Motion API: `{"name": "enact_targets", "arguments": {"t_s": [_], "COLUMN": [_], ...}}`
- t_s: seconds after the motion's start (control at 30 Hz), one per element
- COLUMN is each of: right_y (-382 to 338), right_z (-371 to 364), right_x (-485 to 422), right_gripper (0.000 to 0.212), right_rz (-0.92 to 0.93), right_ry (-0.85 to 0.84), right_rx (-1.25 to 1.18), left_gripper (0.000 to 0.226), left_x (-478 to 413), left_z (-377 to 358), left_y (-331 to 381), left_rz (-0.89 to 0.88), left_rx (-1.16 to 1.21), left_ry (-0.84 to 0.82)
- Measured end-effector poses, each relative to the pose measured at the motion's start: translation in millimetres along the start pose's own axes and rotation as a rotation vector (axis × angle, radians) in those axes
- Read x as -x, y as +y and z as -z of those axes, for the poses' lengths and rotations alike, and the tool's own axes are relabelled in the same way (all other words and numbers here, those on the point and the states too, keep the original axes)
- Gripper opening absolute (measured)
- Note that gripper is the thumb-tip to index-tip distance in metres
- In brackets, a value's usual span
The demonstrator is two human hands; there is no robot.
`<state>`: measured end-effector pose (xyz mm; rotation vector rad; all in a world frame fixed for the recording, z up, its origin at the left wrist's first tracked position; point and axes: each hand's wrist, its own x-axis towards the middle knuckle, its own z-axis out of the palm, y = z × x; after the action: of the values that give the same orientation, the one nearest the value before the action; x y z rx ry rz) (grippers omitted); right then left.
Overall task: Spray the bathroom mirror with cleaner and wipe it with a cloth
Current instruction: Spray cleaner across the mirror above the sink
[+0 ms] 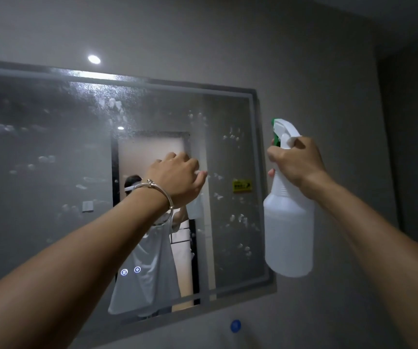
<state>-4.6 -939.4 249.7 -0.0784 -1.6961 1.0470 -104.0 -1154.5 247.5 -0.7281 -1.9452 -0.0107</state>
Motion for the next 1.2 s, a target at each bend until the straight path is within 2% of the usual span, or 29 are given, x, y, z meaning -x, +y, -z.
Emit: {"name": "enact_targets", "arguments": {"t_s": [0.1, 0.27, 0.5, 0.63, 0.73, 0.83, 0.9, 1.07, 1.13, 1.2], "right_y": [1.0, 14.1, 24.8, 23.2, 16.7, 6.4, -1.3, -25.6, -35.5, -44.3], "right_z": [-0.6, -4.3, -24.9, -38.2, -52.5, -67.4, -77.6, -111.2, -126.6, -142.4], "right_x": [4.0, 15.1, 35.1, 45.9, 55.2, 62.9, 67.8, 86.1, 94.2, 102.4], "right_gripper": [0.011, 0.016, 0.009, 0.013, 0.015, 0.004, 0.013, 0.011, 0.004, 0.007], "right_rz": [0.022, -0.064, -0.145, -0.152, -0.127, -0.145, -0.163, -0.183, -0.160, -0.122], "right_ry": [0.009, -0.055, -0.187, -0.172, -0.169, -0.240, -0.278, -0.361, -0.374, -0.367], "right_rx": [0.059, 0.025, 0.006, 0.027, 0.015, -0.053, -0.067, -0.098, -0.121, -0.129], "left_gripper": [0.047, 0.047, 0.048, 0.046, 0.044, 0.043, 0.043, 0.045, 0.045, 0.044], "left_x": [2.4, 12.8, 33.2, 47.0, 58.1, 69.0, 76.0, 94.9, 103.1, 112.0], "left_z": [-1.7, -6.7, -8.8, -4.8, -2.2, 1.6, 4.7, 15.5, 21.1, 27.6], "left_y": [-3.2, -12.3, -22.2, -36.9, -48.9, -60.5, -68.6, -98.8, -114.2, -130.0], "left_rz": [-0.005, 0.014, 0.027, 0.063, 0.084, 0.105, 0.106, 0.139, 0.149, 0.159], "left_rx": [0.009, 0.008, -0.002, -0.010, -0.007, -0.011, -0.025, -0.062, -0.081, -0.091], "left_ry": [0.004, -0.017, -0.076, -0.095, -0.118, -0.130, -0.135, -0.163, -0.167, -0.173]}}
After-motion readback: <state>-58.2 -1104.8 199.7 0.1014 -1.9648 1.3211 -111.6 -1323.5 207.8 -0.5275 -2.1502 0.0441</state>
